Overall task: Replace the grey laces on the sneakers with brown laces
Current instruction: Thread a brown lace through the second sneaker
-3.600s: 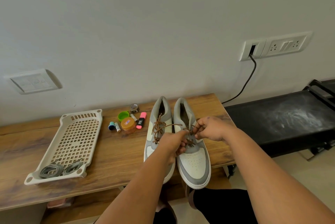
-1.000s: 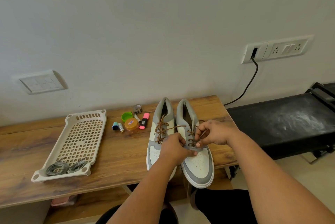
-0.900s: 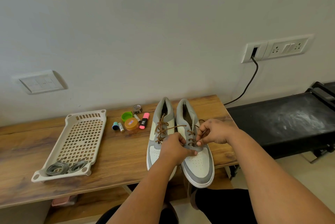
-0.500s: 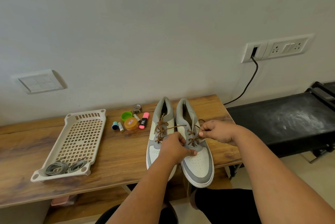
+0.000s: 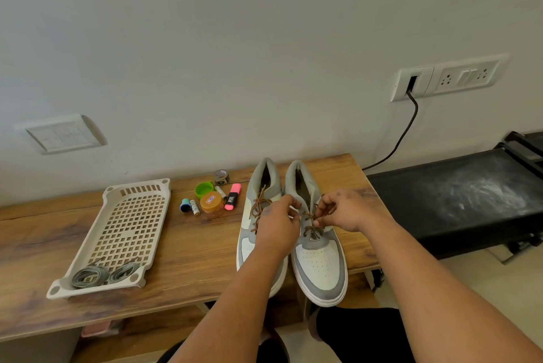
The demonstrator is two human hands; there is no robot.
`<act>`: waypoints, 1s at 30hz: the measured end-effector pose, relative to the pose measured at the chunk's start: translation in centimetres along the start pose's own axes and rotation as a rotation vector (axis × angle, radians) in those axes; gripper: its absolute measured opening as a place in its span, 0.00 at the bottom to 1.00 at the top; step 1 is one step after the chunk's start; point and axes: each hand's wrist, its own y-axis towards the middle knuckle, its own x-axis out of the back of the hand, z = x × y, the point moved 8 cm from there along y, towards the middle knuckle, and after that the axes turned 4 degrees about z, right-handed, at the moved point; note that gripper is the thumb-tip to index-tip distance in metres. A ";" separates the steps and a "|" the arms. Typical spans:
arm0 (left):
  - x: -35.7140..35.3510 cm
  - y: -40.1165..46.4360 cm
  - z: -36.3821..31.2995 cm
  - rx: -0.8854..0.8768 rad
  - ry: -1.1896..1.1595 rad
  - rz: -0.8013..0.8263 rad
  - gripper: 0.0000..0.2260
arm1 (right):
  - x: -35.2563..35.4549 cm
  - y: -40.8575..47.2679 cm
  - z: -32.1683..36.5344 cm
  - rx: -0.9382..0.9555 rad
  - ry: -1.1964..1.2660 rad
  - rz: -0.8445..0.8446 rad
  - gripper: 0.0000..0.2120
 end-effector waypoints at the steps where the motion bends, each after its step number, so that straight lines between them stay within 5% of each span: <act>1: -0.2 0.1 0.0 0.004 -0.002 0.012 0.10 | -0.1 0.1 0.0 0.004 0.008 -0.012 0.07; 15: -0.9 0.3 1.0 0.042 -0.030 0.070 0.12 | 0.1 -0.8 1.3 0.030 -0.223 0.118 0.02; 19: -0.7 0.2 1.0 0.052 -0.021 0.070 0.12 | 1.3 -1.0 2.1 0.052 -0.215 0.023 0.02; 23: -0.5 0.0 0.8 0.069 0.035 0.069 0.09 | 0.9 -1.0 1.6 0.040 -0.164 0.008 0.10; 30: -1.8 -1.3 0.1 0.090 0.137 0.347 0.17 | 0.3 -0.5 1.0 0.035 -0.131 0.002 0.03</act>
